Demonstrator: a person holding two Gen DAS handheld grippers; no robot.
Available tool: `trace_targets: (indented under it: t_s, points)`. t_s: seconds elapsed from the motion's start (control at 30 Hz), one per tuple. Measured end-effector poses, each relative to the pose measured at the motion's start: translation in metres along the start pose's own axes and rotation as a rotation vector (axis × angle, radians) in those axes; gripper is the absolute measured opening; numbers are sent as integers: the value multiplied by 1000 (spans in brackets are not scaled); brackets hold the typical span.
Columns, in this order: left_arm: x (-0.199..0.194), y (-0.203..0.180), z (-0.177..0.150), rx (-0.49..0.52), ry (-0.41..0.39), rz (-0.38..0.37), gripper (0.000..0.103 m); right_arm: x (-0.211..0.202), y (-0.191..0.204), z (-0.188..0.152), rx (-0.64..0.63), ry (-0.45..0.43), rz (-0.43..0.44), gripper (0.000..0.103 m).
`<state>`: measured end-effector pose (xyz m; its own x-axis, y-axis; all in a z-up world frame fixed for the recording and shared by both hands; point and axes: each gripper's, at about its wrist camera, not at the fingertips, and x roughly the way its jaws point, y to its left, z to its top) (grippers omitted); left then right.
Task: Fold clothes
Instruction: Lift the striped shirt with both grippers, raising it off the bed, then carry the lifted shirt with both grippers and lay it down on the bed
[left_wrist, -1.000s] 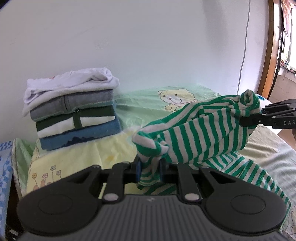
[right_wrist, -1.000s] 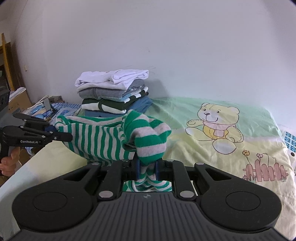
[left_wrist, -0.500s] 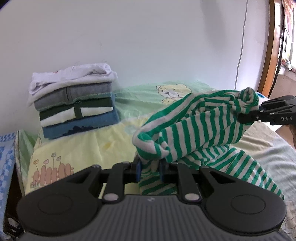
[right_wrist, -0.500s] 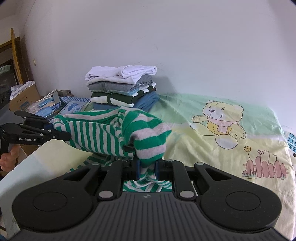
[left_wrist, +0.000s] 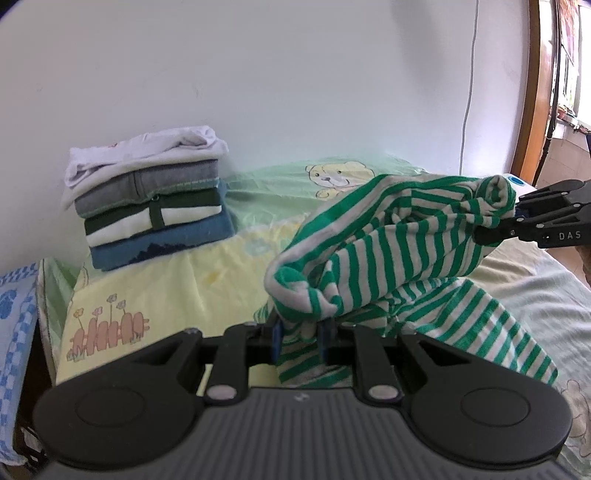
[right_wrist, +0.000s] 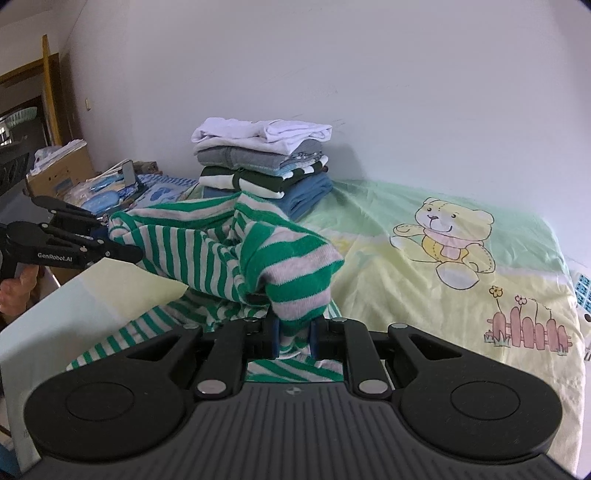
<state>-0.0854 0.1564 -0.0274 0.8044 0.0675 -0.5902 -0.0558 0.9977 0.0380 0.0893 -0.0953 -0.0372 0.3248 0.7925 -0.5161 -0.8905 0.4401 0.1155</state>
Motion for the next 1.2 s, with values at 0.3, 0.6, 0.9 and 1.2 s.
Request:
trace_targets:
  t_s: [0.3,0.6,0.9,1.2]
  points:
    - [-10,-8,-7,-4,-6,11,17,-7,5,-6,-30,13,7,15]
    - [-24,-17,-12,-12,-26,15,17,-16,11,-11,-56,25,23,15]
    - [-35,-27,-27,-17,-4,4,17,-26,19,-21,-79,54,24,15]
    - [-42,-32,-43,-22,27,5,17,-33,33,-29,-92,79,19,15]
